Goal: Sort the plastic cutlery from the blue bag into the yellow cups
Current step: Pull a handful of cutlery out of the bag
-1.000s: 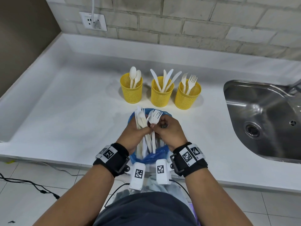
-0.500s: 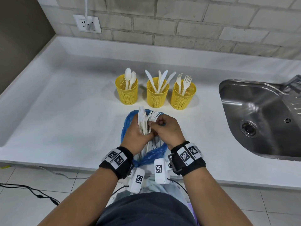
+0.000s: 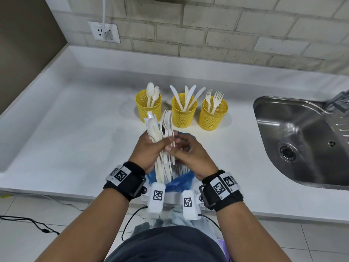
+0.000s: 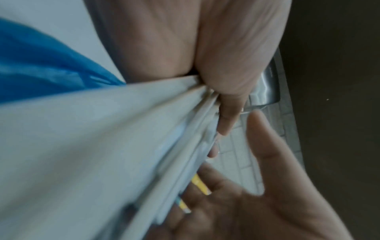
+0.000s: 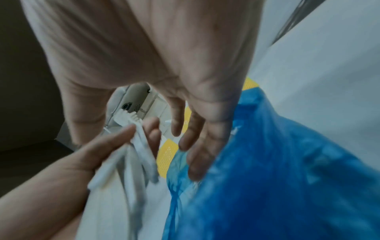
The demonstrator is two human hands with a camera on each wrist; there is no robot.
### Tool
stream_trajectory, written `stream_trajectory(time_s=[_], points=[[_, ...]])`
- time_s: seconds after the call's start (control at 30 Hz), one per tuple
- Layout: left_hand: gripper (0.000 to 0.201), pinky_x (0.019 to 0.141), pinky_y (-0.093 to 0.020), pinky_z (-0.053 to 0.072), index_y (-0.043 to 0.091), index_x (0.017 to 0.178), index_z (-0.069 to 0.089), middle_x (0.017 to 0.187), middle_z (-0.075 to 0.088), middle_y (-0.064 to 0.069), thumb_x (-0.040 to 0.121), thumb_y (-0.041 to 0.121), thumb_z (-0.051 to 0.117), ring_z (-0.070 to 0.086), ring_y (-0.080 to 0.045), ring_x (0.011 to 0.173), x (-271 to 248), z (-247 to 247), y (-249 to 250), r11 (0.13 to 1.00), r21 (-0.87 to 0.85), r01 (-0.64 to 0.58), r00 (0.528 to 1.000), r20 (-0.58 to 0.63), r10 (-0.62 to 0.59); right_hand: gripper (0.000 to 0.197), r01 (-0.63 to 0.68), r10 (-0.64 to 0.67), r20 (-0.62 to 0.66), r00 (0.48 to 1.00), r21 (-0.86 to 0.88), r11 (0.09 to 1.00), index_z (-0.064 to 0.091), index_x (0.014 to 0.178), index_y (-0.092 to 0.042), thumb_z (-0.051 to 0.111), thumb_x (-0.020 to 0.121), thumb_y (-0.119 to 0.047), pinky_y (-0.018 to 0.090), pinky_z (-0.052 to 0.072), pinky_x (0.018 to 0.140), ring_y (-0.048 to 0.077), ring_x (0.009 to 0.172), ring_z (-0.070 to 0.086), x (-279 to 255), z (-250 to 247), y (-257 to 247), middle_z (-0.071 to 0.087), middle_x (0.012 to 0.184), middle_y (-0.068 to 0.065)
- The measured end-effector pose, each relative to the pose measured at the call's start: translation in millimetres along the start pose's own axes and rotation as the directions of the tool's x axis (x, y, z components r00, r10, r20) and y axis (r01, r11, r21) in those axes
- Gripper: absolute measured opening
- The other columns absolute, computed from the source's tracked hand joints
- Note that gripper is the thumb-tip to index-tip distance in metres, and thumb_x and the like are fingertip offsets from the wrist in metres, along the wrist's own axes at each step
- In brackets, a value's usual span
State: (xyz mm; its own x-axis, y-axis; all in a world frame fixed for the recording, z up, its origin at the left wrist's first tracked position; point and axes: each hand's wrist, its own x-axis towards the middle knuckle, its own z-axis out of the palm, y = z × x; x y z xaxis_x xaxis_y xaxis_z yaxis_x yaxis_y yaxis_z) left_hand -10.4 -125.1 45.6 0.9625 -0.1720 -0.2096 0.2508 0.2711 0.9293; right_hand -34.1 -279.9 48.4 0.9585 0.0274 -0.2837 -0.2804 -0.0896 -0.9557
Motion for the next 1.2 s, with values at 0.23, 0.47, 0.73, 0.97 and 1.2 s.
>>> stream_trajectory(time_s=[0.23, 0.47, 0.73, 0.97, 1.2], points=[[0.024, 0.082, -0.034, 0.062, -0.003, 0.119, 0.065, 0.107, 0.076, -0.012, 0.095, -0.006, 0.061, 0.076, -0.025, 0.097, -6, 21, 32, 0.999, -0.033, -0.013, 0.986, 0.166, 0.019, 0.039, -0.171, 0.016, 0.425, 0.905, 0.328, 0.929, 0.063, 0.119, -0.015, 0.062, 0.092, 0.013, 0.04, 0.064, 0.075, 0.024, 0.087, 0.076, -14, 16, -16, 0.076, 0.101, 0.01], [0.022, 0.098, -0.047, 0.057, 0.006, 0.112, 0.073, 0.11, 0.077, -0.019, 0.091, -0.001, 0.071, 0.073, -0.035, 0.108, -14, 19, 47, 0.99, 0.1, -0.103, 0.979, 0.188, 0.083, 0.014, -0.046, 0.002, 0.218, 0.976, 0.201, 0.979, 0.062, 0.086, -0.004, 0.06, 0.081, 0.008, 0.025, 0.035, 0.045, 0.019, 0.048, 0.042, -16, 28, -28, 0.051, 0.061, 0.009], [0.034, 0.066, -0.064, 0.059, 0.012, 0.116, 0.068, 0.098, 0.076, -0.019, 0.086, 0.023, 0.081, 0.07, -0.054, 0.082, -17, 12, 54, 0.905, 0.389, -0.174, 0.976, 0.188, 0.107, 0.016, 0.018, -0.028, 0.121, 0.992, 0.083, 0.996, 0.064, 0.079, -0.009, 0.053, 0.088, -0.002, 0.027, 0.032, 0.047, 0.02, 0.048, 0.046, -19, 34, -33, 0.06, 0.06, 0.013], [0.054, 0.103, -0.034, 0.054, 0.013, 0.127, 0.065, 0.116, 0.076, -0.001, 0.079, 0.012, 0.088, 0.071, -0.015, 0.113, -22, 26, 47, 0.933, 0.259, -0.249, 0.968, 0.09, 0.233, 0.026, 0.227, -0.242, -0.138, 0.96, -0.114, 0.967, 0.064, 0.109, -0.009, 0.058, 0.091, 0.008, 0.009, 0.05, 0.077, -0.018, 0.08, 0.063, -20, 46, -29, 0.066, 0.09, -0.019], [0.055, 0.101, -0.042, 0.055, 0.008, 0.128, 0.064, 0.115, 0.076, -0.003, 0.08, 0.029, 0.08, 0.071, -0.019, 0.11, -22, 23, 43, 0.929, 0.283, -0.239, 0.968, -0.003, 0.25, 0.018, 0.179, -0.189, -0.088, 0.978, -0.11, 0.978, 0.062, 0.093, -0.021, 0.065, 0.082, -0.007, 0.023, 0.05, 0.055, 0.004, 0.06, 0.065, -24, 42, -31, 0.068, 0.072, -0.003]])
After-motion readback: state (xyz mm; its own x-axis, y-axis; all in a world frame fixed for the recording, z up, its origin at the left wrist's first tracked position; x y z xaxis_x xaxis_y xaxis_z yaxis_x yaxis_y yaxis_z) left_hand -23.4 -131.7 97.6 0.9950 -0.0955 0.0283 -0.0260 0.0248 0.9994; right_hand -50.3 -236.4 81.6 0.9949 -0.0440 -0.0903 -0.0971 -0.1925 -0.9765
